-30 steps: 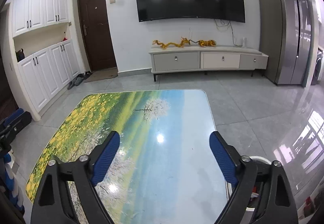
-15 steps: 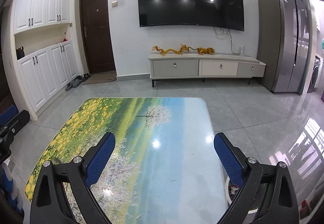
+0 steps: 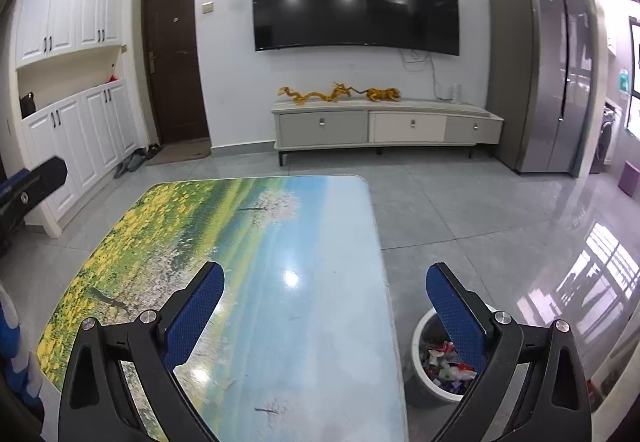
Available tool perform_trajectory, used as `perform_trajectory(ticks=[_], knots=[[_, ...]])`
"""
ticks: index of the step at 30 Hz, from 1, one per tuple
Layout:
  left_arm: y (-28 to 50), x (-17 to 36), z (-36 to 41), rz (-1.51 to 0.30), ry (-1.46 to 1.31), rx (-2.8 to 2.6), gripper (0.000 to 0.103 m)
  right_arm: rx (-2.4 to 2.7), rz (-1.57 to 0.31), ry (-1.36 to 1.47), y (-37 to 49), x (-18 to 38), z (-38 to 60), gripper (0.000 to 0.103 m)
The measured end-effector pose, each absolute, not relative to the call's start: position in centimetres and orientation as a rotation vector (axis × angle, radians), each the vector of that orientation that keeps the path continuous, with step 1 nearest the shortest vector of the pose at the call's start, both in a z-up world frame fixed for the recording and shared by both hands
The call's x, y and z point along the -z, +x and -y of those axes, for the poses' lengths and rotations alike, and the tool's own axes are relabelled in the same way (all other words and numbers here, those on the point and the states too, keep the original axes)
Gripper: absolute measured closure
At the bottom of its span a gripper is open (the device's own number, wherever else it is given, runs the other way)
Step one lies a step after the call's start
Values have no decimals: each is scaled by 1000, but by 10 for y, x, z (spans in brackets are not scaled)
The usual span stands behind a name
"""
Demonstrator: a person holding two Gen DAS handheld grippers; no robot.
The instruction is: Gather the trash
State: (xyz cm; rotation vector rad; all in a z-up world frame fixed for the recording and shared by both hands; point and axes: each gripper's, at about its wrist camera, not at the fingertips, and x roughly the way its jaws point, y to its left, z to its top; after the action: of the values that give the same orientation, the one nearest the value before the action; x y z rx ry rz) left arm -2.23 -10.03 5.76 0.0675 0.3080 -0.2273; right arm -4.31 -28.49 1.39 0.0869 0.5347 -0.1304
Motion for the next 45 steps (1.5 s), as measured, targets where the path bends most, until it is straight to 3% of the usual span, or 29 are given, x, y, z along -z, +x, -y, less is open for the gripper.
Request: perform_trajectory(ticks=[12,45], knots=[[-45,-55,138,-312,159,250,0,182,-454,111,-68,-24,303,2],[-49,-34,127,-349,168,215,0,334,-365,56,-94,-31,320,1]])
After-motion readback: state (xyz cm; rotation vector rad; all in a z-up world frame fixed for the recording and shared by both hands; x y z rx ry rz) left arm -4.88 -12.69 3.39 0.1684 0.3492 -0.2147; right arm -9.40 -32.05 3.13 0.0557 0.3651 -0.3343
